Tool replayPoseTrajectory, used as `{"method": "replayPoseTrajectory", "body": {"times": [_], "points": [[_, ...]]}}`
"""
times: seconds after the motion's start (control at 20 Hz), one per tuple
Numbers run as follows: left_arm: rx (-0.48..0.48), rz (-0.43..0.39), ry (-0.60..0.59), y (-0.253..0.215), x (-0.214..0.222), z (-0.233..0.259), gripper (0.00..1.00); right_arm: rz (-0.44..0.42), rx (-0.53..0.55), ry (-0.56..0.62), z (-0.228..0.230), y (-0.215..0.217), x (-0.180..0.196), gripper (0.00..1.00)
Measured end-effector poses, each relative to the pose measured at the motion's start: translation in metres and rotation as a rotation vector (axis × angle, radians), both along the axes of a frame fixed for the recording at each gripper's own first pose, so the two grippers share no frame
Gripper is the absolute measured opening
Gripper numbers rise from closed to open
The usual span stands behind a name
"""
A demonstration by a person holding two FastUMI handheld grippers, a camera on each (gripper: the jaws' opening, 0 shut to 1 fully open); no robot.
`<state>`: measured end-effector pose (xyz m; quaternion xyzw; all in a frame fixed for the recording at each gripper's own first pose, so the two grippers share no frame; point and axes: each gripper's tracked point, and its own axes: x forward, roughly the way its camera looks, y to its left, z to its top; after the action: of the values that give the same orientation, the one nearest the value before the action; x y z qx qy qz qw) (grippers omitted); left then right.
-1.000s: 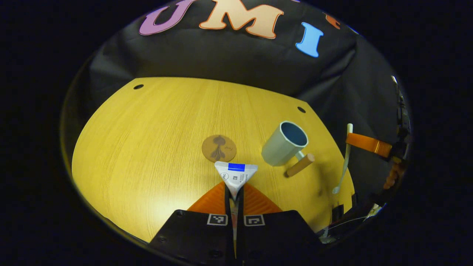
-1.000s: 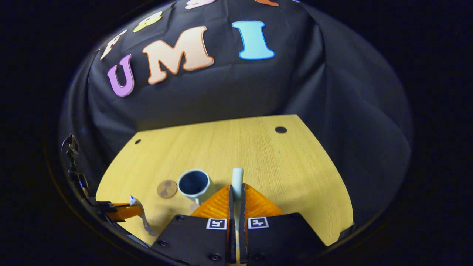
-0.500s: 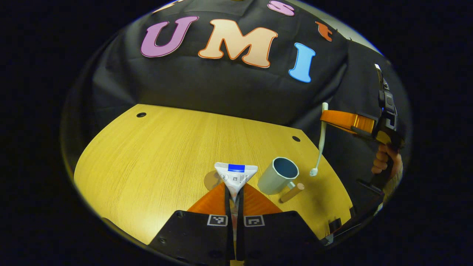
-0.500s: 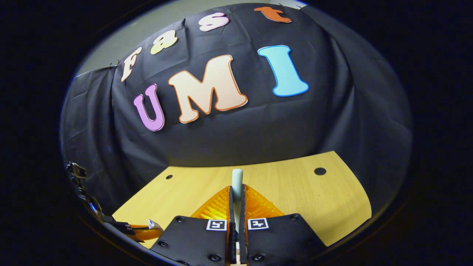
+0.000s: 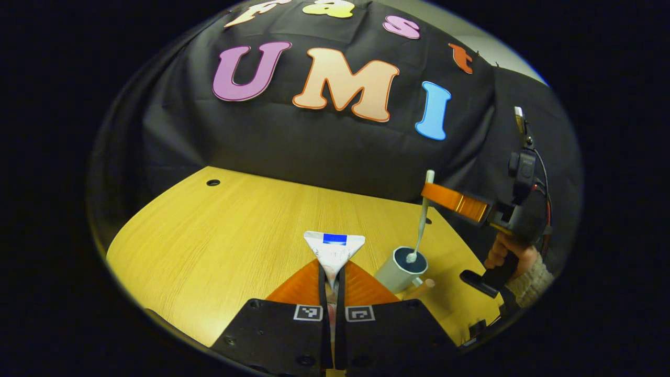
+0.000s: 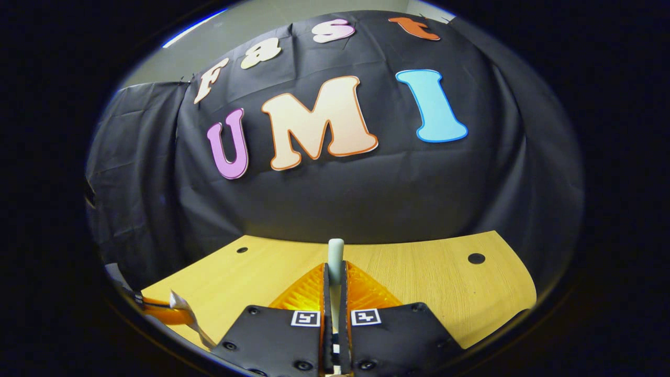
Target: Put the toothbrush and toothpaste on the desktop into the cup, then pick up the cup and place it on the coaster on the desktop.
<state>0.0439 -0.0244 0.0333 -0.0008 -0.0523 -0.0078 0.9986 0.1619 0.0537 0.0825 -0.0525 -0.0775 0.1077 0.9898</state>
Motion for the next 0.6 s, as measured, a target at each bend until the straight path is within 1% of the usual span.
{"method": "replayPoseTrajectory", "body": {"times": [0.15,0.25,0.3,0.35,0.4,0.45,0.5,0.55,0.6], "points": [[0.003,-0.002,-0.053,-0.002,-0.003,0.015,0.01,0.003,0.003,0.025,-0.015,-0.001,0.0,0.08],[0.002,-0.016,-0.069,-0.005,-0.004,0.021,0.01,0.0,0.013,0.047,-0.022,-0.002,0.001,0.1],[0.004,-0.024,-0.073,-0.007,-0.002,0.023,0.0,0.009,0.03,0.053,-0.02,-0.001,-0.004,0.12],[0.005,-0.033,-0.079,-0.01,-0.001,0.026,0.01,0.006,0.048,0.051,-0.019,-0.003,-0.006,0.09],[0.008,-0.043,-0.084,-0.013,0.001,0.029,0.01,0.011,0.061,0.05,-0.014,-0.004,-0.01,0.24],[0.007,-0.056,-0.092,-0.016,0.003,0.033,0.01,-0.001,0.063,0.045,-0.011,-0.008,-0.014,0.26],[0.004,-0.069,-0.1,-0.02,0.006,0.036,0.01,-0.01,0.056,0.033,-0.008,-0.014,-0.019,0.33],[-0.003,-0.085,-0.108,-0.025,0.009,0.04,0.01,-0.025,0.051,0.026,-0.005,-0.021,-0.024,0.37],[-0.015,-0.109,-0.114,-0.032,0.014,0.043,0.01,-0.036,0.051,0.021,-0.003,-0.027,-0.029,0.57]]}}
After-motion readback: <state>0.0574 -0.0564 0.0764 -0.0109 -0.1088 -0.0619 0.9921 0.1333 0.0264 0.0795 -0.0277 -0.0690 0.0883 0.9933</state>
